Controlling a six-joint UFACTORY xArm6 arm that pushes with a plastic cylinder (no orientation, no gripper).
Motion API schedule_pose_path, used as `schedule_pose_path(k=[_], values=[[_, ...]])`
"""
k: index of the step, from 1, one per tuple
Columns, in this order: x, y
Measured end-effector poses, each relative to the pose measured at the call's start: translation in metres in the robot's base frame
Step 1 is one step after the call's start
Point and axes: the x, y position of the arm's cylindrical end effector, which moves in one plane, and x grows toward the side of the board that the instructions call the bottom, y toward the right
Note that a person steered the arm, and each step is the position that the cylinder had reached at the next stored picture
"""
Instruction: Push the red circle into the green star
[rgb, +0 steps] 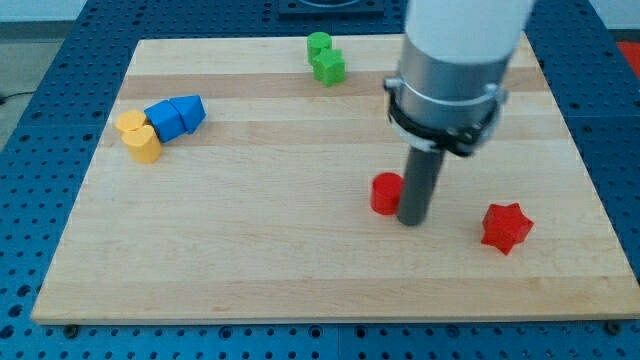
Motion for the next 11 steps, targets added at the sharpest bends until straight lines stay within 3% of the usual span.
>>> schedule_pose_path(k=[3,4,5,6,8,9,11], values=[[-0.105,-0.172],[-0.106,-0.197],[-0.048,-0.167],[-0.054,-0.110],[-0.139,-0.105],[-0.123,-0.105],[-0.036,-0.084]])
